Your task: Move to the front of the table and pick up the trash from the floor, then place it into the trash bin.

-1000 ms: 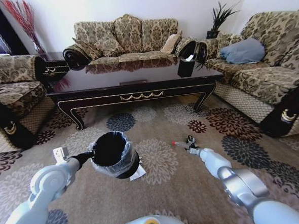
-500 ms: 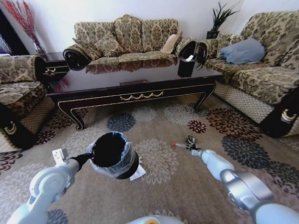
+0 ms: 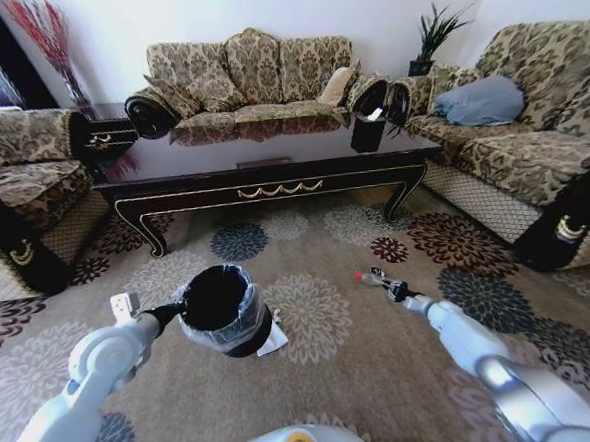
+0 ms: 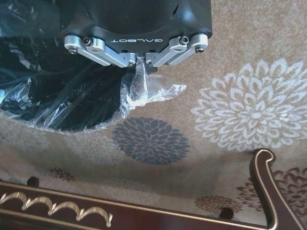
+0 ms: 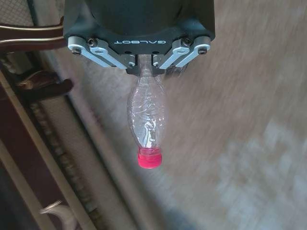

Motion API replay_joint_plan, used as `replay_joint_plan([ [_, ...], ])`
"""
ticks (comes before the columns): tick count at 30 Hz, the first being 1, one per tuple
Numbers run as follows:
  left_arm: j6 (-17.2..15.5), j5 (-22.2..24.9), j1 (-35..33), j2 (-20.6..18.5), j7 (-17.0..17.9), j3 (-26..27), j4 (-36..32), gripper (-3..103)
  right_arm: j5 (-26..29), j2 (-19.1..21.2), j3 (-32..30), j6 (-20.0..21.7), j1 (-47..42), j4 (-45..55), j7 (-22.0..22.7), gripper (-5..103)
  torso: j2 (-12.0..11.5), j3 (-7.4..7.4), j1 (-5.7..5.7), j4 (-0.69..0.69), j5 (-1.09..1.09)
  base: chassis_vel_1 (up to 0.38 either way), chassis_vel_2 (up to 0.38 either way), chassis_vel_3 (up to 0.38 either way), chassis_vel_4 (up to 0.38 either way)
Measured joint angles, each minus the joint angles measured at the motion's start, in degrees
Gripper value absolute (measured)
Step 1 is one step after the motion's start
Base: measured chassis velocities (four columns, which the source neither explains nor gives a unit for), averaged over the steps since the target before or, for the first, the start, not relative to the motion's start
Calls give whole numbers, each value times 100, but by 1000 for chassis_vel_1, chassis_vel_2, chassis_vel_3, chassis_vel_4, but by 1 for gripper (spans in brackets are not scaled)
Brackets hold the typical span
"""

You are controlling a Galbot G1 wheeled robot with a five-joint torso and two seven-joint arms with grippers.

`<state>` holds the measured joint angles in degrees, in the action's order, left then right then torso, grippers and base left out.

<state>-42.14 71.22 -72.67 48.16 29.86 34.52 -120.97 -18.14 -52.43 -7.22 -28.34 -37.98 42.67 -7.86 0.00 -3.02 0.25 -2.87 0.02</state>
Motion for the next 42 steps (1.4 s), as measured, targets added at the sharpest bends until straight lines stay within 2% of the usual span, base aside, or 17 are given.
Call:
replay_joint_plan([
  [2,0,-84,140,12,-16,-178,111,4,978,283,-26,412,-536,974,-91,12,0,1,0,0,-2,0,0,0,0],
  [3,1,-141,168,31,-34,-246,145,4,1506,424,-75,632,-838,1544,-112,12,0,0,0,-5,-3,0,0,0,0],
  [4,1,-257,140,82,-69,-307,157,4,2121,587,-154,941,-1186,2396,-125,12,0,1,0,-5,0,0,0,0,0],
  [5,1,-257,140,82,-69,-307,157,4,2121,587,-154,941,-1186,2396,-125,12,0,1,0,-5,0,0,0,0,0],
  [7,0,-361,114,159,-76,-372,144,4,2732,766,-358,1304,-1571,3324,-117,12,0,1,0,5,0,0,0,0,0],
  [11,-1,-428,196,303,-100,-605,73,4,3911,1055,-1029,1987,-2493,5447,120,12,0,1,0,1,-3,0,0,0,0],
  [12,-1,-428,196,303,-100,-605,73,4,3911,1055,-1029,1987,-2493,5447,120,12,0,1,0,1,-3,0,0,0,0],
  [15,34,-484,377,367,-105,-866,67,4,4570,1084,-1367,2406,-2990,6545,354,12,0,1,0,0,-3,0,0,0,0],
  [16,34,-484,377,367,-105,-866,67,4,4570,1084,-1367,2406,-2990,6545,354,12,0,1,0,0,-3,0,0,0,0],
  [19,161,-487,805,424,-122,-1335,168,4,4985,1085,-1718,2762,-3615,7715,592,12,0,1,0,0,-1,0,0,0,0],
  [21,202,-484,946,448,-133,-1501,225,4,5037,1089,-1779,2819,-3730,7926,631,12,0,1,-1,-1,-3,0,0,0,0],
  [24,250,-479,1510,639,-115,-2280,476,4,5139,1142,-1914,2945,-4050,8573,719,12,0,1,0,-1,-3,0,0,0,0],
  [26,250,-478,1622,680,-97,-2426,522,4,5140,1152,-1919,2954,-4079,8644,727,12,0,0,-1,-1,-4,0,0,0,0],
  [29,237,-471,2203,838,18,-3160,751,4,5116,1153,-1914,2970,-4209,8914,745,12,0,0,0,-3,-1,0,0,0,0],
  [31,234,-474,2266,846,27,-3236,789,4,5107,1144,-1911,2973,-4222,8943,745,12,0,0,0,-2,-1,0,0,0,0],
  [35,201,-487,2684,944,143,-3726,1178,4,5057,1032,-1873,2974,-4402,9101,734,12,0,0,0,3,-2,0,0,0,0],
  [42,176,-492,3078,1186,313,-4237,1407,4,4890,861,-1609,2911,-4469,9060,687,12,0,0,1,0,-1,0,0,0,0],
])
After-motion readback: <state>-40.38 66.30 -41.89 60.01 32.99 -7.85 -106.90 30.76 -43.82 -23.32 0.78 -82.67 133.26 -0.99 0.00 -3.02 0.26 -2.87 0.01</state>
